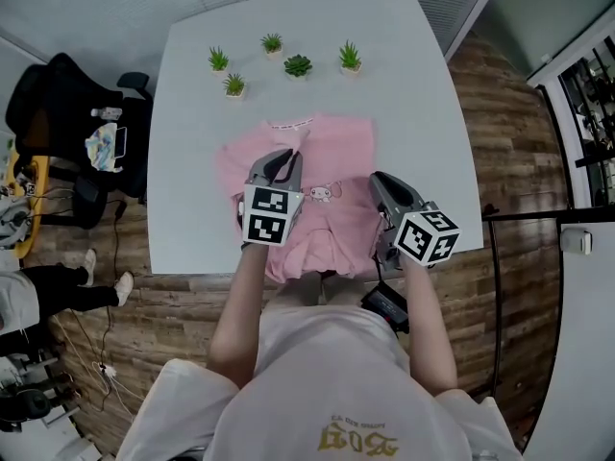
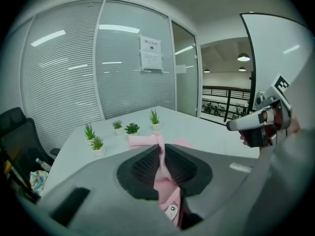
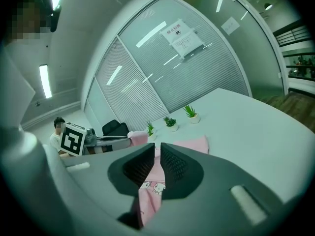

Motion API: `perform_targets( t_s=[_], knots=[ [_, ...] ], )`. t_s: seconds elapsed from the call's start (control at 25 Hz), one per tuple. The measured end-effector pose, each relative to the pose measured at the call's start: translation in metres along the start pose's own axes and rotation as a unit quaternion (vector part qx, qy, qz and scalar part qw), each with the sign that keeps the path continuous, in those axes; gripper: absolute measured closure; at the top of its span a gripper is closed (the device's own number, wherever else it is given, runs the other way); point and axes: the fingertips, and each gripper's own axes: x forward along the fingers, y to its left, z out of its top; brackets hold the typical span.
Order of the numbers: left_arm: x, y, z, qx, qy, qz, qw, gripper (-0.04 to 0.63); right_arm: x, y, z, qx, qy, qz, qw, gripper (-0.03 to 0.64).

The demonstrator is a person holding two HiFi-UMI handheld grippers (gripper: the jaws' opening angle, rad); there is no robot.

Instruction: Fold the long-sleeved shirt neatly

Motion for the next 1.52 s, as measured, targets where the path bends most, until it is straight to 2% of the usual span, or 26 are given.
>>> perform_targets(
  t_s=[0.4, 0.84, 1.16, 1.24, 1.36, 1.44, 1.52],
  knots=[
    [0.021, -0.012, -0.012, -0.007, 0.012, 0.006, 0.9999, 0.554, -0.018, -0.007, 0.004, 0.018, -0.016, 0.005, 1.000, 0.581],
    [0.063, -0.042, -0.033, -0.002, 0.032, -0.010, 0.9994, 0.552, -0.033, -0.037, -0.016, 0.026, 0.010, -0.017, 0.999, 0.581],
    [0.081, -0.052, -0.025, 0.025, 0.009, 0.002, 0.9996, 0.554, -0.032, -0.056, -0.021, 0.032, 0.021, -0.019, 0.999, 0.581],
    [0.090, -0.055, -0.025, 0.040, 0.010, 0.000, 0.9992, 0.558, -0.029, -0.058, -0.025, 0.033, 0.028, -0.016, 0.999, 0.581],
    [0.104, -0.062, -0.025, 0.086, 0.019, -0.007, 0.9961, 0.558, -0.025, -0.060, -0.031, 0.034, 0.040, -0.012, 0.999, 0.581],
    [0.112, -0.071, -0.030, 0.127, 0.032, -0.019, 0.9912, 0.557, -0.023, -0.061, -0.034, 0.035, 0.046, -0.011, 0.998, 0.581],
    [0.119, -0.083, -0.042, 0.175, 0.053, -0.038, 0.9824, 0.551, -0.021, -0.063, -0.037, 0.034, 0.051, -0.010, 0.998, 0.581]
  ],
)
